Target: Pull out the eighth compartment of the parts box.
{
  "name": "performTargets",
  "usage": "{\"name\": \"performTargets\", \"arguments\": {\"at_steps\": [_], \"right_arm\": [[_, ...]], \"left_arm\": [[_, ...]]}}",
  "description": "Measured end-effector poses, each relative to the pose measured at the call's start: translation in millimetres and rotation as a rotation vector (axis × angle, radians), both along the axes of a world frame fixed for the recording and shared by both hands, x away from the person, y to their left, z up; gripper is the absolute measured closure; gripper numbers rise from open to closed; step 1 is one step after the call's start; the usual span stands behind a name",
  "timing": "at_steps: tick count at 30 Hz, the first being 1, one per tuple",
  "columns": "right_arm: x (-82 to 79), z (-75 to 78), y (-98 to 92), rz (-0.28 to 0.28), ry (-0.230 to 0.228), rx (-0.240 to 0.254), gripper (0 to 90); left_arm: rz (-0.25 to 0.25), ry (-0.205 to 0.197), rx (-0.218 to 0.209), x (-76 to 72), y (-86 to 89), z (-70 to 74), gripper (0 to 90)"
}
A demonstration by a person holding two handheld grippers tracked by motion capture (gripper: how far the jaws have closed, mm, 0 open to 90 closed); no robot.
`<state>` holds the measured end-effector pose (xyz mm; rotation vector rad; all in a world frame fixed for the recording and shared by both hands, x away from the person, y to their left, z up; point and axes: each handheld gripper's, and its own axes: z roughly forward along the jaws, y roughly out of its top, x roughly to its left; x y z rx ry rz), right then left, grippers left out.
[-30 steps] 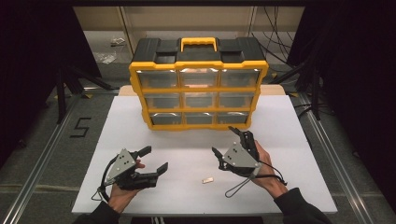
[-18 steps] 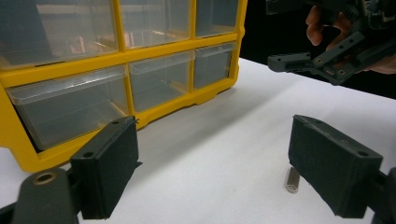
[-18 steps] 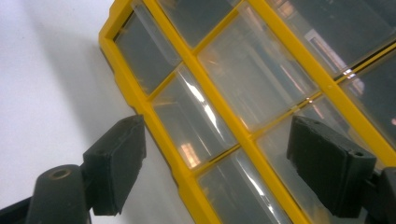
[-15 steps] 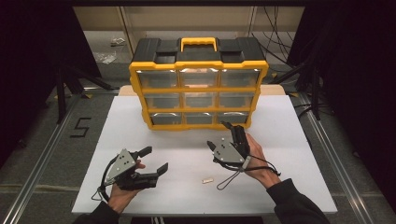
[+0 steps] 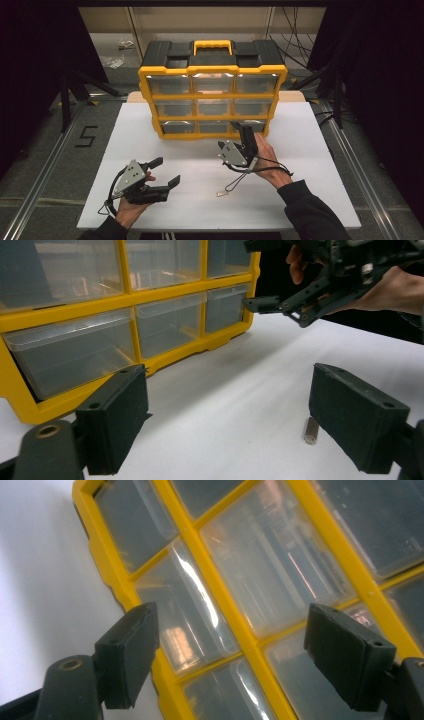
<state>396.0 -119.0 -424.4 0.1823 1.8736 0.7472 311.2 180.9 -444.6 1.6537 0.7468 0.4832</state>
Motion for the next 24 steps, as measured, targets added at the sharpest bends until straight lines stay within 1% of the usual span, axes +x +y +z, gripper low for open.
{"name": "performTargets", "arguments": {"at_steps": [4, 7, 8, 9, 11, 15, 19, 20, 21, 22, 24], "right_arm": [[7.9, -5.6, 3.7, -0.004, -0.009, -0.035, 23.6], [11.0, -7.9, 4.9, -0.009, -0.013, -0.046, 23.8], [13.7, -9.6, 5.2, -0.011, -0.022, -0.066, 24.0], [14.7, -10.6, 5.2, -0.012, -0.028, -0.074, 24.1], [16.9, -11.6, 5.2, -0.015, -0.028, -0.078, 24.4], [21.9, -13.5, 5.3, -0.021, -0.044, -0.104, 24.8], [25.9, -16.1, 6.6, -0.025, -0.051, -0.112, 25.6], [28.3, -18.1, 8.2, -0.024, -0.066, -0.131, 27.8], [28.3, -18.1, 8.2, -0.024, -0.066, -0.131, 27.8], [30.9, -20.7, 10.8, -0.021, -0.091, -0.157, 29.0], [34.1, -22.3, 13.2, -0.021, -0.098, -0.166, 30.3]], "left_arm": [[0.004, 0.002, -0.001, 0.3, 1.3, -0.1, 15.7], [0.005, 0.003, -0.003, 0.4, 1.6, 0.0, 15.7], [0.003, 0.001, -0.001, -0.1, 1.2, 0.1, 15.7], [0.003, 0.001, -0.001, -0.1, 1.2, 0.1, 15.7], [0.002, 0.001, 0.001, -0.3, 1.1, 0.1, 15.7], [0.001, 0.002, 0.0, 0.0, 1.0, 0.0, 15.7], [0.0, 0.002, -0.001, -0.1, 0.9, 0.1, 15.7], [0.0, 0.001, -0.001, -0.1, 1.0, 0.2, 15.7], [0.001, 0.002, -0.002, -0.1, 1.1, 0.1, 15.7], [0.001, 0.004, -0.004, -0.1, 1.1, 0.1, 15.8], [0.001, 0.003, -0.006, 0.0, 1.5, 0.2, 15.8]]}}
